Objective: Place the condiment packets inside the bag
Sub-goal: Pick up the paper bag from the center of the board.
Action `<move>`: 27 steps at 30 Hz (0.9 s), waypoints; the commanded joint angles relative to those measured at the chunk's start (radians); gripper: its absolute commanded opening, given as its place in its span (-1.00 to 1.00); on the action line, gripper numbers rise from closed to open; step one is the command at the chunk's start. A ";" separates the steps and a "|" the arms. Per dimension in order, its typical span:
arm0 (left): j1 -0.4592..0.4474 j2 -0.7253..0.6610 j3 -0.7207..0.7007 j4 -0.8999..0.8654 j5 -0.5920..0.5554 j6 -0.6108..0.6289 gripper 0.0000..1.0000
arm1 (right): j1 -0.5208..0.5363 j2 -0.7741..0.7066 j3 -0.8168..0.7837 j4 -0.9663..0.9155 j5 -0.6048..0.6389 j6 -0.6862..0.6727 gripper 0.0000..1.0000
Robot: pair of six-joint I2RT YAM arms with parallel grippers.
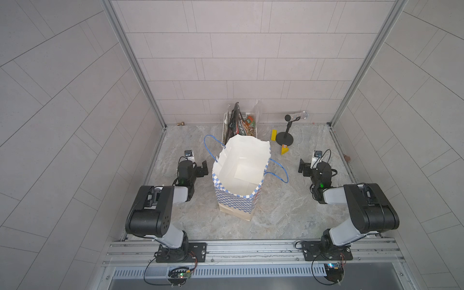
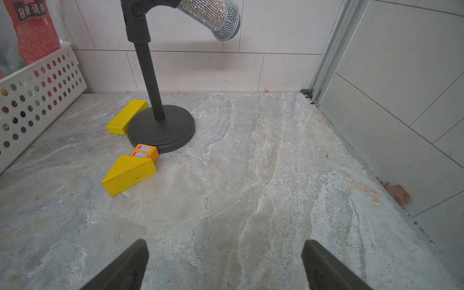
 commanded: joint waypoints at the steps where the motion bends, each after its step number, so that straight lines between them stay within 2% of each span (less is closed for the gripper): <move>1: 0.005 -0.018 -0.002 0.001 0.015 0.007 1.00 | -0.003 -0.013 0.000 0.003 0.010 0.008 1.00; 7: 0.019 -0.025 -0.010 0.011 0.044 -0.001 1.00 | -0.003 -0.018 -0.006 0.019 0.021 0.008 1.00; 9: 0.020 -0.060 0.005 -0.018 -0.007 -0.019 1.00 | 0.007 -0.065 -0.003 -0.007 0.083 0.017 1.00; 10: 0.020 -0.112 0.032 -0.120 -0.054 -0.035 1.00 | 0.009 -0.114 0.021 -0.091 0.132 0.042 1.00; 11: 0.020 -0.186 0.101 -0.347 -0.146 -0.099 1.00 | 0.010 -0.180 0.079 -0.291 0.221 0.118 1.00; 14: 0.034 -0.324 0.331 -0.889 -0.475 -0.528 1.00 | -0.010 -0.260 0.274 -0.752 0.369 0.365 1.00; 15: 0.037 -0.353 0.400 -1.001 -0.531 -0.609 1.00 | -0.020 -0.267 0.315 -0.853 0.382 0.432 1.00; 17: 0.039 -0.417 0.525 -1.192 -0.558 -0.674 1.00 | -0.030 -0.280 0.389 -1.029 0.375 0.526 1.00; 19: 0.039 -0.498 0.614 -1.276 -0.505 -0.686 1.00 | -0.031 -0.305 0.423 -1.122 0.313 0.551 1.00; 20: 0.038 -0.538 0.642 -1.274 -0.426 -0.656 1.00 | -0.031 -0.324 0.423 -1.138 0.266 0.549 0.99; 21: 0.038 -0.567 0.673 -1.264 -0.340 -0.599 1.00 | -0.032 -0.343 0.424 -1.153 0.230 0.548 0.98; 22: 0.038 -0.578 0.728 -1.283 -0.205 -0.554 1.00 | -0.032 -0.364 0.423 -1.168 0.191 0.547 0.97; 24: 0.032 -0.543 0.872 -1.394 0.030 -0.480 1.00 | -0.029 -0.402 0.419 -1.171 0.087 0.509 0.96; 26: -0.011 -0.478 1.040 -1.557 0.245 -0.407 1.00 | -0.024 -0.433 0.427 -1.181 -0.007 0.474 0.96; 27: -0.062 -0.447 1.110 -1.616 0.294 -0.368 1.00 | -0.019 -0.442 0.439 -1.195 -0.041 0.458 0.96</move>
